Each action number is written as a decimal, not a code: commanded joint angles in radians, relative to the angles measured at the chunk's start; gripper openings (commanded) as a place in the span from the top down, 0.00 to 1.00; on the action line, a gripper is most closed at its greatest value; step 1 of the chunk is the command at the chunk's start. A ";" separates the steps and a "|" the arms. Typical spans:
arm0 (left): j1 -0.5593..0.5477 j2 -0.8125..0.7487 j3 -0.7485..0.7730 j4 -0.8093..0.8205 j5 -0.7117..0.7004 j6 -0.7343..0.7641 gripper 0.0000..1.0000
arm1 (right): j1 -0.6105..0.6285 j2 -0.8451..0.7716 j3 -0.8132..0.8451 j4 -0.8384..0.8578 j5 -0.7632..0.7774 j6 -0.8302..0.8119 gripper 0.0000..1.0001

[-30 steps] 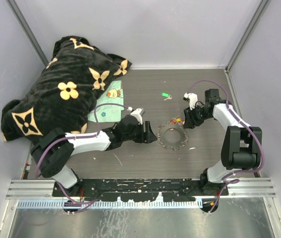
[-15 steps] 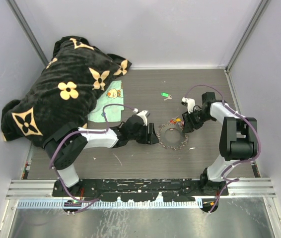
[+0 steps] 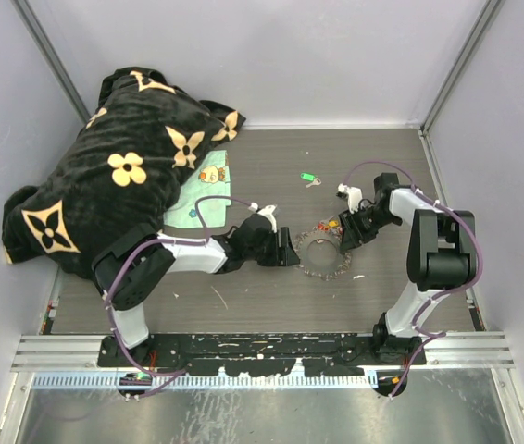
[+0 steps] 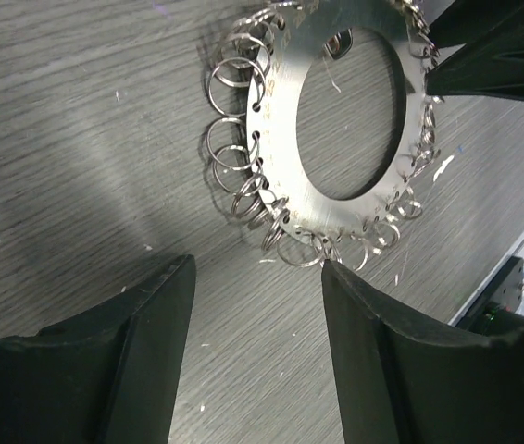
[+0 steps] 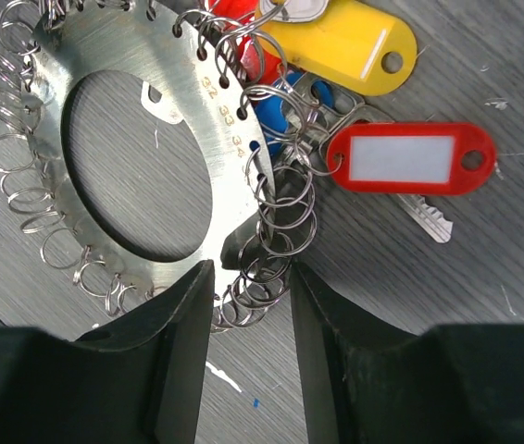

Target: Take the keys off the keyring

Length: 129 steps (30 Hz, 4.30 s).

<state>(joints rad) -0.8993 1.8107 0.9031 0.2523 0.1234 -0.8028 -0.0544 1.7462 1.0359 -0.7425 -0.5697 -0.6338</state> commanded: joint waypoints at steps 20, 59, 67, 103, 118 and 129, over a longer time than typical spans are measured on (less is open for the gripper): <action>0.000 0.088 -0.086 0.299 -0.074 -0.305 0.40 | -0.057 0.054 0.082 -0.091 -0.117 0.027 0.78; -0.362 -0.239 -0.023 0.135 -0.473 0.695 0.00 | -0.081 0.002 0.118 -0.235 -0.656 0.101 1.00; -0.490 -0.022 0.213 -0.012 -0.891 0.710 0.02 | -0.081 0.003 0.114 -0.229 -0.664 0.112 1.00; -0.501 0.298 0.620 -0.373 -1.210 0.738 0.60 | -0.082 0.019 0.122 -0.275 -0.715 0.081 1.00; -0.480 0.123 0.429 -0.124 -1.153 0.990 1.00 | -0.090 0.020 0.224 -0.671 -0.778 -0.394 0.67; -0.415 -0.192 0.202 -0.136 -0.810 0.872 1.00 | -0.125 -0.083 0.229 -0.719 -0.774 -0.530 0.48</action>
<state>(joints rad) -1.3457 1.7618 1.1488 0.0425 -0.8303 0.1356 -0.1711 1.7424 1.2358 -1.4204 -1.3098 -1.0786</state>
